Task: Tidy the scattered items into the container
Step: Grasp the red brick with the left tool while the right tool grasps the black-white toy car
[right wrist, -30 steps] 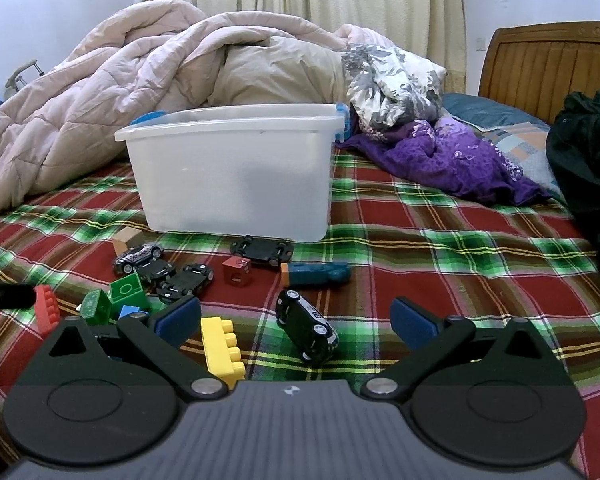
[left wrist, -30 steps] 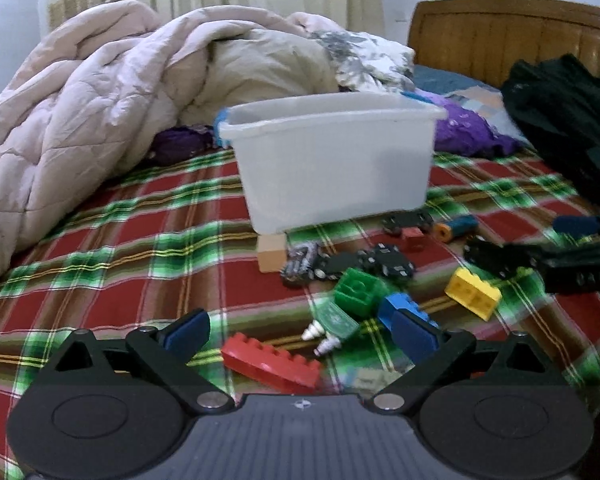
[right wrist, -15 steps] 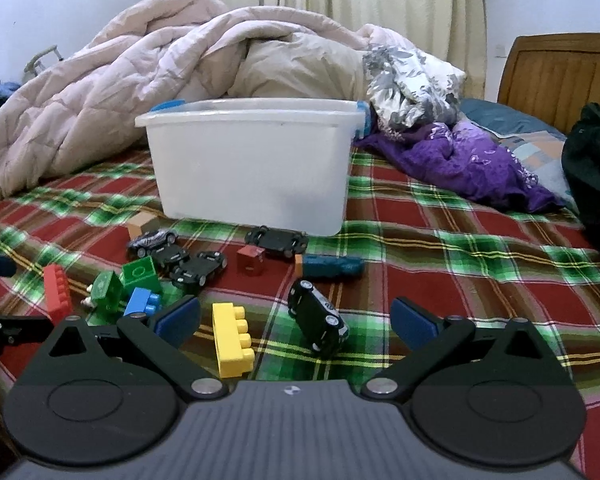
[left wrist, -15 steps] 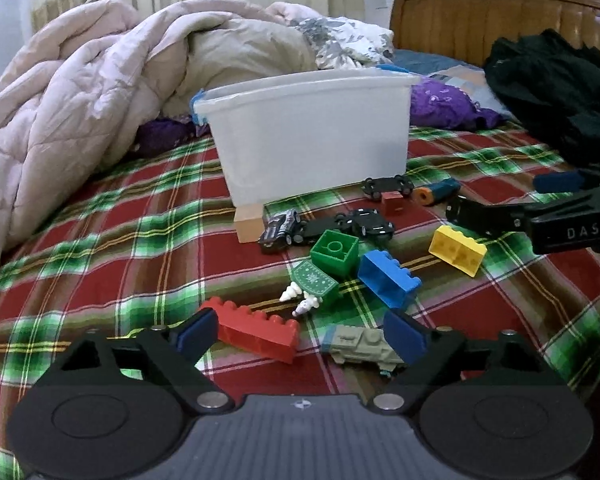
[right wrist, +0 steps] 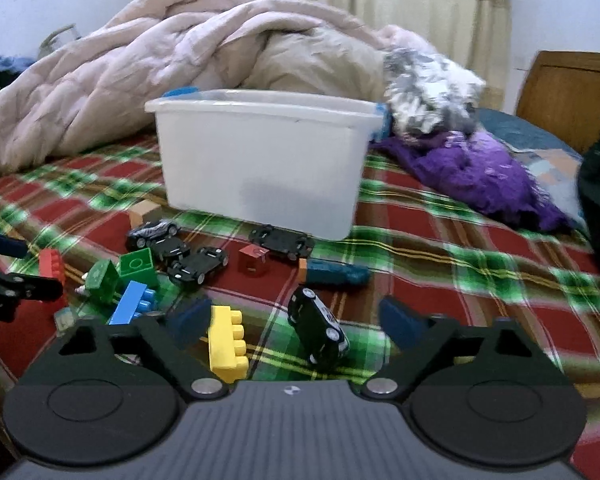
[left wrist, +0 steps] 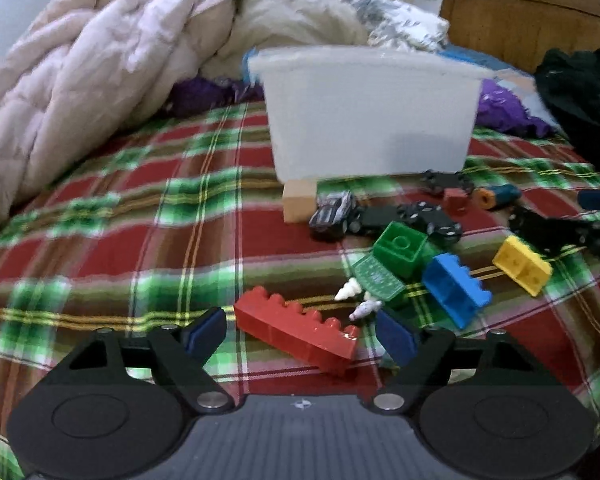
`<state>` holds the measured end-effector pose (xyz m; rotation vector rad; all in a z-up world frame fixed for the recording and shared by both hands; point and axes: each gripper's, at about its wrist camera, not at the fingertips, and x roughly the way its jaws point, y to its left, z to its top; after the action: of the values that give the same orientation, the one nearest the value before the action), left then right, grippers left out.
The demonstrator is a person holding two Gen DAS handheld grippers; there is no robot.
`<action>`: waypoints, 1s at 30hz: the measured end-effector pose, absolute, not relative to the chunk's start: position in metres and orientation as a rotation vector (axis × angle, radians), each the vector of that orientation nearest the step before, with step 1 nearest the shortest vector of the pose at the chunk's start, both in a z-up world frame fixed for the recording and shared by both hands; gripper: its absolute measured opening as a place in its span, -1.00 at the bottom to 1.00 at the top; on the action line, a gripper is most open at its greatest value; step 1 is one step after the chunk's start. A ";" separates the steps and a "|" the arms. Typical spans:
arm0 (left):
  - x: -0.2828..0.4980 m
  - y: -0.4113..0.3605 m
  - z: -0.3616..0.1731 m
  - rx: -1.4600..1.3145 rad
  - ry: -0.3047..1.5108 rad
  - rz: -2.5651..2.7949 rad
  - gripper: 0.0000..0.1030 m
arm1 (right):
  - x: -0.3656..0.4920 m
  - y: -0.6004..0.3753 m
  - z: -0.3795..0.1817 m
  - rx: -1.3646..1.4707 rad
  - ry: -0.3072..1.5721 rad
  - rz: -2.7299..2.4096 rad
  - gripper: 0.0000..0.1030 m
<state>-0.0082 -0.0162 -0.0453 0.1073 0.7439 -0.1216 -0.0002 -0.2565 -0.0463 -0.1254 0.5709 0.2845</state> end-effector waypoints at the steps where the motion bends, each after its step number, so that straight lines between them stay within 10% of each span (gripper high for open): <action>1: -0.006 -0.015 -0.048 0.102 0.756 -0.116 0.62 | 0.005 -0.261 -0.047 -0.101 0.588 0.296 0.47; 16: 0.007 -0.020 -0.065 0.084 0.814 -0.123 0.48 | 0.040 -0.269 -0.077 -0.066 0.737 0.297 -0.07; 20: 0.008 -0.019 -0.063 0.068 0.805 -0.133 0.26 | 0.038 -0.264 -0.079 -0.073 0.733 0.324 -0.47; 24: 0.007 -0.015 -0.059 0.046 0.798 -0.143 -0.05 | 0.034 -0.263 -0.076 -0.080 0.717 0.333 -0.54; 30: 0.003 -0.018 -0.060 0.069 0.803 -0.142 -0.01 | 0.034 -0.259 -0.075 -0.102 0.718 0.339 -0.54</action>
<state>0.0028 -0.0179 -0.0597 0.0688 0.8028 -0.1419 0.0337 -0.2590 -0.0747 -0.1020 0.7184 0.3387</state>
